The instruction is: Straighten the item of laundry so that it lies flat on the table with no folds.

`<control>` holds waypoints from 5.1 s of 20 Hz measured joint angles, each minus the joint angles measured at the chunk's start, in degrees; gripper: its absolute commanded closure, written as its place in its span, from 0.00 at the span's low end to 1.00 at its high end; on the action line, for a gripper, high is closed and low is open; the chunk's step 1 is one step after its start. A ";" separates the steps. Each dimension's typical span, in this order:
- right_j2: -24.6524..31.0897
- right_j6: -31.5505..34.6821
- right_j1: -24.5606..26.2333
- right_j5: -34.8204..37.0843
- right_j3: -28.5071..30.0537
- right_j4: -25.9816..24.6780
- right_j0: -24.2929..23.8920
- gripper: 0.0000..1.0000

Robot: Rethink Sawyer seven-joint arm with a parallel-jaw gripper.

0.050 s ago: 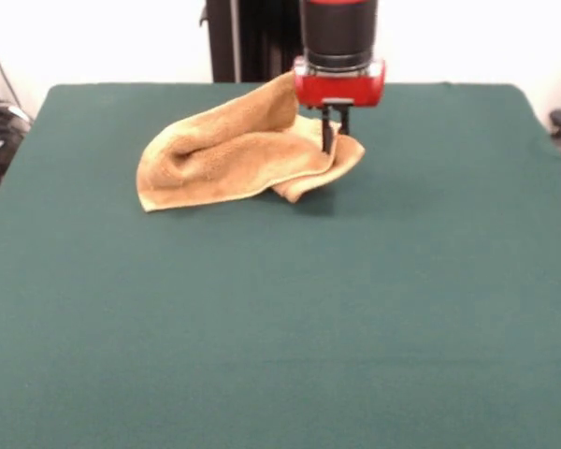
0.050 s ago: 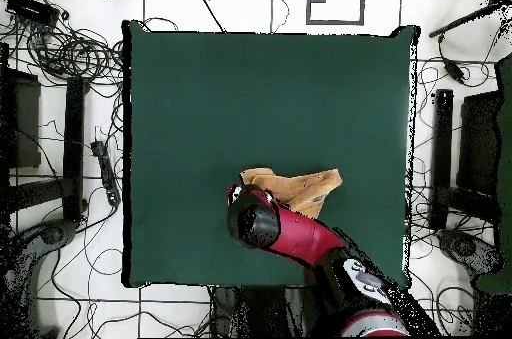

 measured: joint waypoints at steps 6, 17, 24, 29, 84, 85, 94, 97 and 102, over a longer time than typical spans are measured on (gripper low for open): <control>-5.77 0.00 -0.67 2.09 -0.83 -0.03 9.88 1.00; -12.57 0.00 -2.30 6.95 -2.40 -2.65 15.81 1.00; -13.49 0.00 0.17 5.06 -6.56 -8.72 11.62 1.00; -12.71 0.01 1.95 4.53 -8.71 -12.80 4.99 1.00; -13.18 0.01 11.86 -19.44 -14.87 -20.17 8.89 1.00; -13.36 0.01 11.99 -19.43 -15.42 -20.61 8.81 1.00; -13.65 0.01 12.37 -19.40 -19.88 -25.84 6.23 1.00; -13.62 0.01 12.38 -18.55 -21.28 -26.72 4.86 1.00; -13.57 0.01 12.41 -16.32 -22.20 -26.89 3.75 1.00</control>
